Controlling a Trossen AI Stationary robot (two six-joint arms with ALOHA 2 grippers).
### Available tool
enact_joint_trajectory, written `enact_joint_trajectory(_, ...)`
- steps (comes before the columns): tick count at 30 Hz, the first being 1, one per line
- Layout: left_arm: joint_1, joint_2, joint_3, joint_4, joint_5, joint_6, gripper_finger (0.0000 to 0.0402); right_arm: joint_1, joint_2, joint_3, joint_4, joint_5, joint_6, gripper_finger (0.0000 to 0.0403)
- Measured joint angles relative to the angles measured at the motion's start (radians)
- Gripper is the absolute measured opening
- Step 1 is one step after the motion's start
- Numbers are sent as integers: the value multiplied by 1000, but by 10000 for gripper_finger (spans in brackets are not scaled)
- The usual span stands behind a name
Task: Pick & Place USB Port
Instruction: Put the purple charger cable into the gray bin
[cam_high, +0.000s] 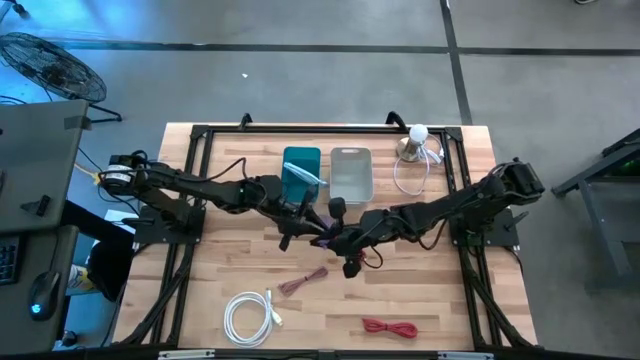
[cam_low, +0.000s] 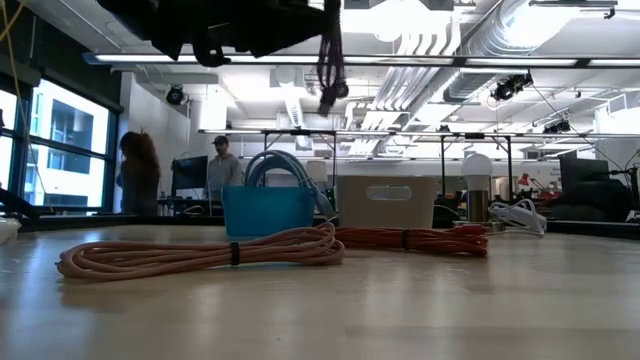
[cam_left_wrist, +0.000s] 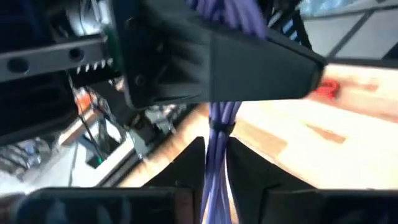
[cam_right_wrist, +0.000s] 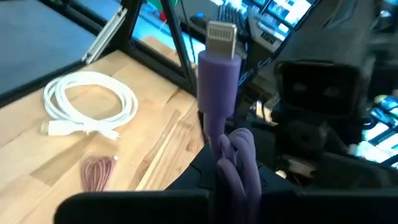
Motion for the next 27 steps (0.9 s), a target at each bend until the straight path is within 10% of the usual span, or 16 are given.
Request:
enact_joint_trajectory(13, 0, -76, 215, -606, -82, 87, 205, 56, -91, -5, -98, 140, -5, 0)
enact_joint_trajectory(27, 0, -137, 219, -859, -3, 81, 216, -22, -268, -5, -349, 303, 52, 0)
